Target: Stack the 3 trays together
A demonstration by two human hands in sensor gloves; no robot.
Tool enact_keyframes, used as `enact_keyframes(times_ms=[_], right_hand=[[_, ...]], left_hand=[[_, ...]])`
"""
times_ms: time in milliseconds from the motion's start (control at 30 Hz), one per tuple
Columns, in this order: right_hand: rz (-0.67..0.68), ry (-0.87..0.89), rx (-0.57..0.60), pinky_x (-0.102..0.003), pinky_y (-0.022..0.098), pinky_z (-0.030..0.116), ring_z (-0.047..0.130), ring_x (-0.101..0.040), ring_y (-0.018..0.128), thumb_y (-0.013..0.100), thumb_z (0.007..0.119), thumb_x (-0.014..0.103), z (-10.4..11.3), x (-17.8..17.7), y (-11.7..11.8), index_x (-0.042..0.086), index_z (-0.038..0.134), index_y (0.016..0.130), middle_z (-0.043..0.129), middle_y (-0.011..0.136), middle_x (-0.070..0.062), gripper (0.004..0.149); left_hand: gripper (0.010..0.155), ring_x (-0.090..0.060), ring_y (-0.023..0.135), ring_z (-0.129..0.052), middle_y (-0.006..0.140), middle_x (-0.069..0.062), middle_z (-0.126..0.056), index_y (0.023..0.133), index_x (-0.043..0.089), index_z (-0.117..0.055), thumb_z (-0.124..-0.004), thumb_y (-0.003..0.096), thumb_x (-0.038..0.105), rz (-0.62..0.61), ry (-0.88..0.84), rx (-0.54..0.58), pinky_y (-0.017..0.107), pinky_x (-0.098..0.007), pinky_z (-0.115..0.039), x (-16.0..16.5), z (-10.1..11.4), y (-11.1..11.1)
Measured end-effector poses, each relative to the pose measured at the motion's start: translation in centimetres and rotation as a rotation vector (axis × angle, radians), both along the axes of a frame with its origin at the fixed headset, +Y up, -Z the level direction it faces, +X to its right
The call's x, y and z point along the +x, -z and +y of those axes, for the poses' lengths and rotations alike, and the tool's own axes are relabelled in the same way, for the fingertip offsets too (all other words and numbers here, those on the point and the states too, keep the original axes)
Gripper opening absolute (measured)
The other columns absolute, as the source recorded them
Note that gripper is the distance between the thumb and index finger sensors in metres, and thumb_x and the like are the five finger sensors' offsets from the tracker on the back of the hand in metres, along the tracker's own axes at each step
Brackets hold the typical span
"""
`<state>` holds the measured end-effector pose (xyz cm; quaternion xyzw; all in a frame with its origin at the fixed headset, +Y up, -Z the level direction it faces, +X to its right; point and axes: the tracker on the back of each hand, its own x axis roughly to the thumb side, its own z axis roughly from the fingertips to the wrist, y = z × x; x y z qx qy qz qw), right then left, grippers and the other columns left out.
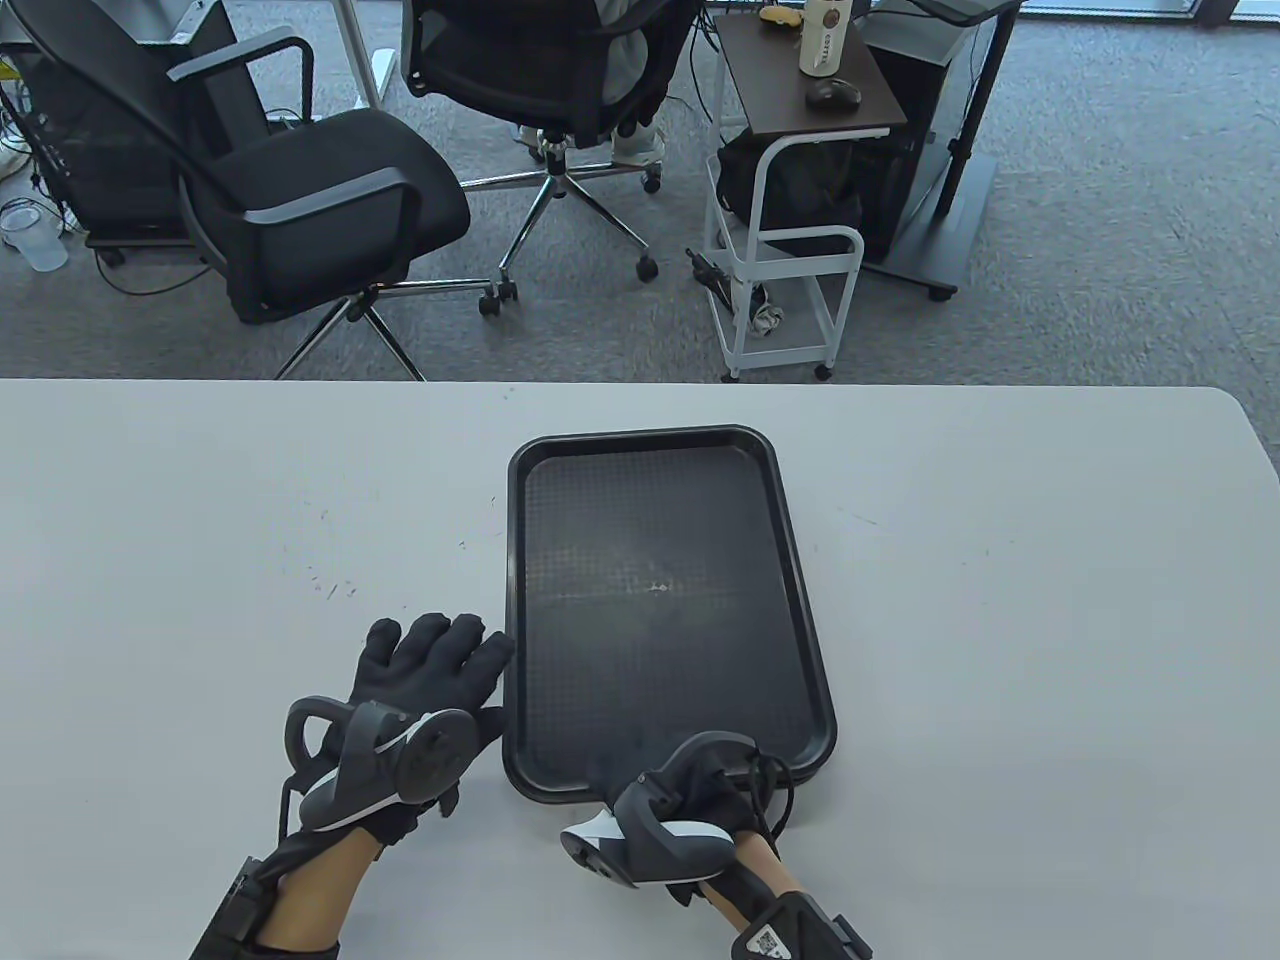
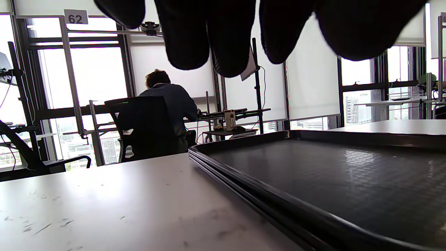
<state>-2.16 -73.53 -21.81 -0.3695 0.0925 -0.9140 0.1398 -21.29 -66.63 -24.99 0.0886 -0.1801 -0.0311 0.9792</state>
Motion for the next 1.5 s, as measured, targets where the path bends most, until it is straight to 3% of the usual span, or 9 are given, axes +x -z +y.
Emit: enact_keyframes(times_ms=[1067, 1167, 1367, 1433, 1500], right_hand=[[-0.060, -0.067, -0.036, -0.038, 0.038, 0.093, 0.108, -0.017, 0.056, 0.034, 0.087, 0.052, 0.2, 1.3, 0.7, 0.035, 0.082, 0.084, 0.100, 0.077, 0.004, 0.053], [-0.050, -0.085, -0.024, -0.038, 0.038, 0.093, 0.108, -0.017, 0.056, 0.035, 0.087, 0.051, 0.0, 1.2, 0.6, 0.035, 0.082, 0.084, 0.100, 0.077, 0.004, 0.052], [-0.034, -0.105, 0.007, -0.038, 0.038, 0.093, 0.108, -0.017, 0.055, 0.035, 0.087, 0.049, -0.3, 0.8, 0.2, 0.035, 0.083, 0.083, 0.100, 0.075, 0.004, 0.050], [-0.025, -0.119, 0.027, -0.038, 0.038, 0.093, 0.108, -0.017, 0.054, 0.035, 0.087, 0.049, -0.4, 0.6, 0.0, 0.035, 0.083, 0.083, 0.100, 0.075, 0.003, 0.050], [-0.015, -0.129, 0.046, -0.038, 0.038, 0.093, 0.108, -0.017, 0.054, 0.035, 0.088, 0.049, -0.5, 0.5, -0.1, 0.035, 0.083, 0.082, 0.100, 0.075, 0.003, 0.050]], left_hand=[[0.069, -0.034, 0.110, -0.075, 0.116, 0.002, -0.076, 0.106, 0.038, -0.071, -0.079, 0.0405, 0.058, 0.002, 0.004, -0.029, 0.080, -0.062, -0.050, -0.1, -0.1, -0.1], [0.069, -0.034, 0.110, -0.074, 0.116, 0.001, -0.075, 0.106, 0.038, -0.071, -0.079, 0.0405, 0.059, 0.003, 0.018, -0.108, 0.080, -0.062, -0.050, 0.0, -0.4, 0.1], [0.069, -0.038, 0.109, -0.074, 0.116, -0.003, -0.075, 0.107, 0.036, -0.072, -0.077, 0.0414, 0.059, 0.011, 0.101, -0.487, 0.078, -0.063, -0.049, 0.4, -3.1, 0.9], [0.069, -0.039, 0.110, -0.072, 0.117, -0.004, -0.073, 0.107, 0.035, -0.071, -0.077, 0.0418, 0.058, 0.002, 0.108, -0.534, 0.078, -0.063, -0.047, 0.6, -3.8, 0.9], [0.069, -0.038, 0.110, -0.072, 0.116, -0.003, -0.074, 0.107, 0.036, -0.071, -0.077, 0.0416, 0.058, -0.012, 0.115, -0.508, 0.078, -0.063, -0.047, 0.9, -3.7, 0.9]])
